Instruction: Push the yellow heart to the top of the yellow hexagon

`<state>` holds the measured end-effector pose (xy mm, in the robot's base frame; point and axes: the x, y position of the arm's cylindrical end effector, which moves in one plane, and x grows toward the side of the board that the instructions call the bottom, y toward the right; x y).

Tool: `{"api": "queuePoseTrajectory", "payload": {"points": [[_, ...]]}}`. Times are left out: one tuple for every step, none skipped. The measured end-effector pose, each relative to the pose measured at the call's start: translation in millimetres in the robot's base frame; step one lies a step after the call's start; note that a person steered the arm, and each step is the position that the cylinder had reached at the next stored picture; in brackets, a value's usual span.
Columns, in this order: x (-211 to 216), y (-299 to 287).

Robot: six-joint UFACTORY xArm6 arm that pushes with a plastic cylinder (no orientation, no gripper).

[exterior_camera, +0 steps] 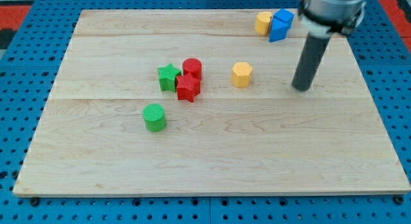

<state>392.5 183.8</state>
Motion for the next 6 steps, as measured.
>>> {"api": "queuePoseTrajectory", "payload": {"points": [[-69.2, 27.9], [-120.3, 33.5], [-156.8, 38.2], [-179.4, 28.2], [-197.2, -8.5], [-192.2, -39.4]]}}
